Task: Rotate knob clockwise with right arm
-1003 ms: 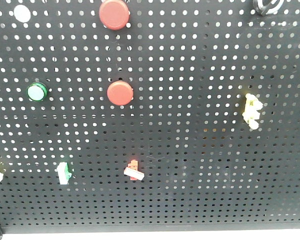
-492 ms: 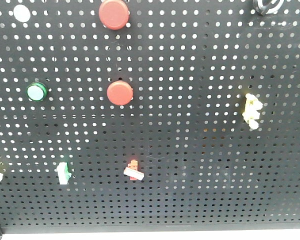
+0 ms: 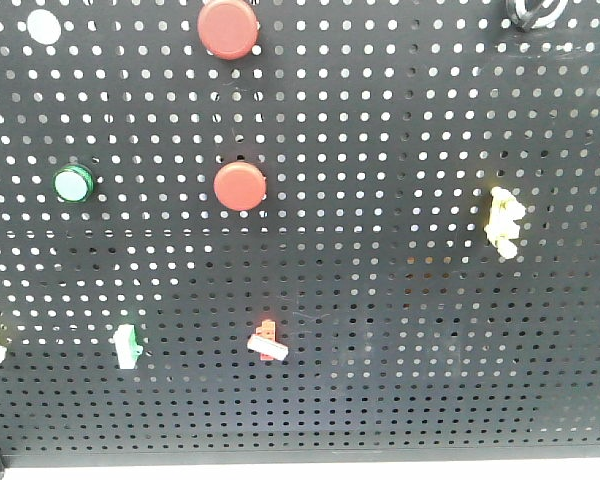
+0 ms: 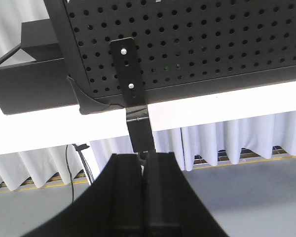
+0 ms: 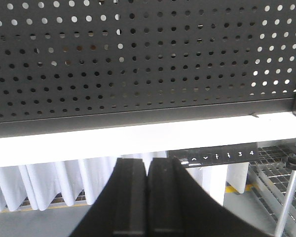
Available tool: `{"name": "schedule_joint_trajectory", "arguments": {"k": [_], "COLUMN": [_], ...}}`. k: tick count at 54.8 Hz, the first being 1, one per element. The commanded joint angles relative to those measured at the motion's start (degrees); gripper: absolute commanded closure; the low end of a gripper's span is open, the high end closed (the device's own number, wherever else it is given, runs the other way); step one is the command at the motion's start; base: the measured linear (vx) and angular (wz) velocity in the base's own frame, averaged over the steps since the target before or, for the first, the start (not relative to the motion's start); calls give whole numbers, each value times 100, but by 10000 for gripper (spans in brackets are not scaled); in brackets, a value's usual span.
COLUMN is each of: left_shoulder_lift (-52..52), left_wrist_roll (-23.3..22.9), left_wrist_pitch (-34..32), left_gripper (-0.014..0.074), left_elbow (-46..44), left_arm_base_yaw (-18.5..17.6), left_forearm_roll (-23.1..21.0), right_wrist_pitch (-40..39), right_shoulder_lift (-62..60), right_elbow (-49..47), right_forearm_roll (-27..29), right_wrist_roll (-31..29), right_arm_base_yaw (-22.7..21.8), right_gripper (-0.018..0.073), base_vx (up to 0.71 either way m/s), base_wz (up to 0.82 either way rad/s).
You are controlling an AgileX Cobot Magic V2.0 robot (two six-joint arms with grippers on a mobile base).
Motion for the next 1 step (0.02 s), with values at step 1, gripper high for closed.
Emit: {"name": "schedule_joint_trajectory", "arguments": {"k": [1], "left_shoulder_lift": [-93], "left_wrist_roll": [-8], "left_wrist_pitch": [-467], "left_gripper": [603], "left_elbow": [154], "left_arm_base_yaw": [-17], "left_forearm_roll": [-47], "right_wrist_pitch": [-449], "right_shoulder_lift": [-39], "right_elbow": [77], "right_forearm_roll": [-52], "right_wrist_roll": [16], "right_arm_base_yaw": [-21], "right_gripper": [568], "base_vx": [0], "base_wz": [0]}}
